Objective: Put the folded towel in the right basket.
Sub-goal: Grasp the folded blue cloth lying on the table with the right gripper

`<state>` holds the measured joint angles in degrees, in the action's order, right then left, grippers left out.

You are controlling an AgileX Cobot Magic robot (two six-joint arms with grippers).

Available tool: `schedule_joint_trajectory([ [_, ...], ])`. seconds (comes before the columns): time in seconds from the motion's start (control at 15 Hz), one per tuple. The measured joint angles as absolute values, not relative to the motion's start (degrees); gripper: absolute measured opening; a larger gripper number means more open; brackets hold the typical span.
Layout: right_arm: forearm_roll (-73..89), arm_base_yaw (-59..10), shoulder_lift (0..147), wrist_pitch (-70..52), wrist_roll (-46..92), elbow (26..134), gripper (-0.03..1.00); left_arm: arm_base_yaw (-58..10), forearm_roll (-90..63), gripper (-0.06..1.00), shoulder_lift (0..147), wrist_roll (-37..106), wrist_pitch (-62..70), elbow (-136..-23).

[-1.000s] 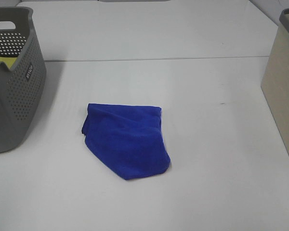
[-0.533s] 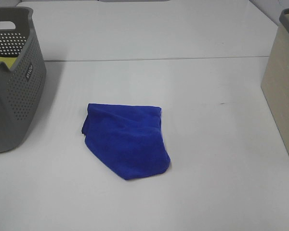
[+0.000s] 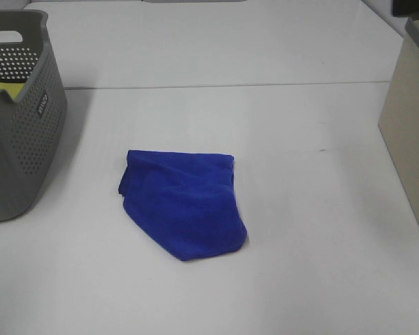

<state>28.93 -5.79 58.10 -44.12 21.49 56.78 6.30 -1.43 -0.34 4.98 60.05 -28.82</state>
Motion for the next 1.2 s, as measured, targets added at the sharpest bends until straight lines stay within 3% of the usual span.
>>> schedule_joint_trajectory([
  [0.2,42.63,-5.79,75.29,-43.54,32.77,62.8,0.95,6.3,-1.43,0.99,-0.34,4.98,60.05,-28.82],
  [0.53,59.47,-5.79,98.49,-46.7,44.35,63.77,0.94,6.3,-1.43,0.99,-0.34,4.98,60.05,-28.82],
  [1.2,62.28,-12.15,118.77,-45.26,47.5,63.83,0.94,6.3,-1.43,0.99,-0.34,4.98,60.05,-28.82],
])
